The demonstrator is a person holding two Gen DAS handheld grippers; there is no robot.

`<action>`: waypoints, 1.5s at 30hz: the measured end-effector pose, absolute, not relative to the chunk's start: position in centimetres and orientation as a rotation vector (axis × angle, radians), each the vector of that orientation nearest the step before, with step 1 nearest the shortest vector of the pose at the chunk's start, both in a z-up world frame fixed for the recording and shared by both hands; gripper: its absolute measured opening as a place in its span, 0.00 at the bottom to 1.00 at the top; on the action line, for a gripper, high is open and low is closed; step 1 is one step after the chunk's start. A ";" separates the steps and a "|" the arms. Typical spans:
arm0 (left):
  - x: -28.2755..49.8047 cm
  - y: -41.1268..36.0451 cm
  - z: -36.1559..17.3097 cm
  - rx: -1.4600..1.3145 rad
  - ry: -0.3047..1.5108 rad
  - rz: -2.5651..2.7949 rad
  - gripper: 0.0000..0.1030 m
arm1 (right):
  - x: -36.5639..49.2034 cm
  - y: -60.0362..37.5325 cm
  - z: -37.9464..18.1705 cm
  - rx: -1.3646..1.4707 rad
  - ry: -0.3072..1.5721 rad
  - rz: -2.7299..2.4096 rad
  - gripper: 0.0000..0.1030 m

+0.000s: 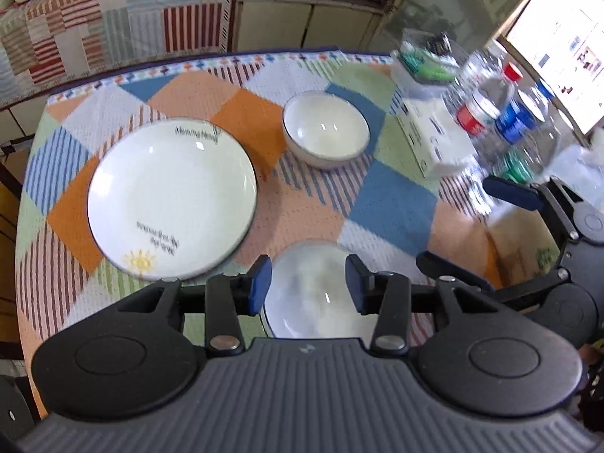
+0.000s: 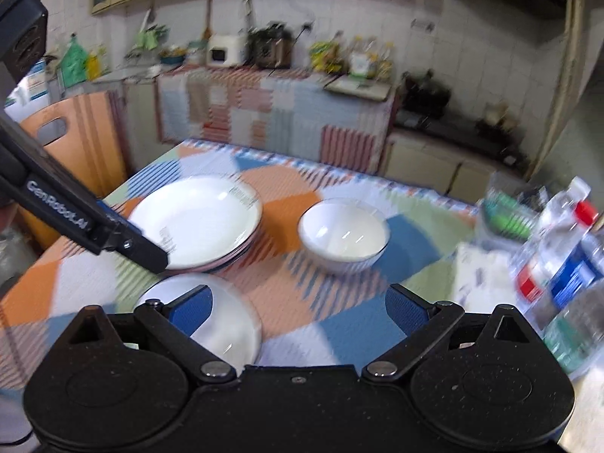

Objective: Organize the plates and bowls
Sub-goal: 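Move the left gripper to the remaining white bowl and grasp its rim, then lift the third bowl with the left gripper and carry it over the nested bowls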

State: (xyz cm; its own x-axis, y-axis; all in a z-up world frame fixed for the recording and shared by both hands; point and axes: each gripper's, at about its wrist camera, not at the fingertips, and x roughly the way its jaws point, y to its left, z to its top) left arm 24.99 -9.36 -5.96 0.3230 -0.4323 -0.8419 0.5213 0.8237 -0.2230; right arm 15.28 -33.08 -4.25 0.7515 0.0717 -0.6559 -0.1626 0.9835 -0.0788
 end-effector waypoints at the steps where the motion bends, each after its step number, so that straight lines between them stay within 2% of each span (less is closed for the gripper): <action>1: 25.5 -9.6 -6.0 0.096 1.062 -0.618 0.48 | 15.7 -33.2 -4.4 -0.143 0.698 0.127 0.97; 4: 27.1 -10.6 -6.6 0.111 1.047 -0.601 0.53 | 17.6 -34.1 -5.1 -0.112 0.694 0.137 0.97; 8: 29.4 -11.8 -8.2 0.111 1.037 -0.593 0.55 | 20.9 -35.2 -7.4 -0.079 0.727 0.126 0.97; 16: 33.9 -13.3 -11.2 -0.006 0.992 -0.584 0.55 | 26.3 -37.5 -13.4 0.068 0.790 0.118 0.96; 24: 36.9 -16.0 -14.6 -0.048 1.024 -0.566 0.53 | 29.3 -38.0 -16.2 -0.010 0.815 0.119 0.96; 29: 38.4 -16.8 -16.5 -0.089 1.044 -0.526 0.35 | 31.0 -37.8 -17.0 -0.058 0.824 0.139 0.96; 32: 39.0 -17.6 -16.9 -0.066 1.036 -0.540 0.30 | 31.0 -37.4 -17.2 -0.050 0.811 0.151 0.96; 38: 40.2 -19.4 -17.9 -0.033 1.027 -0.517 0.30 | 31.8 -36.9 -17.4 -0.047 0.833 0.144 0.96; 42: 41.2 -19.7 -19.3 -0.069 1.147 -0.556 0.17 | 32.5 -37.2 -18.2 -0.066 0.853 0.145 0.96; 45: 41.2 -18.9 -19.6 -0.121 1.156 -0.576 0.17 | 32.7 -37.4 -18.5 -0.064 0.865 0.141 0.96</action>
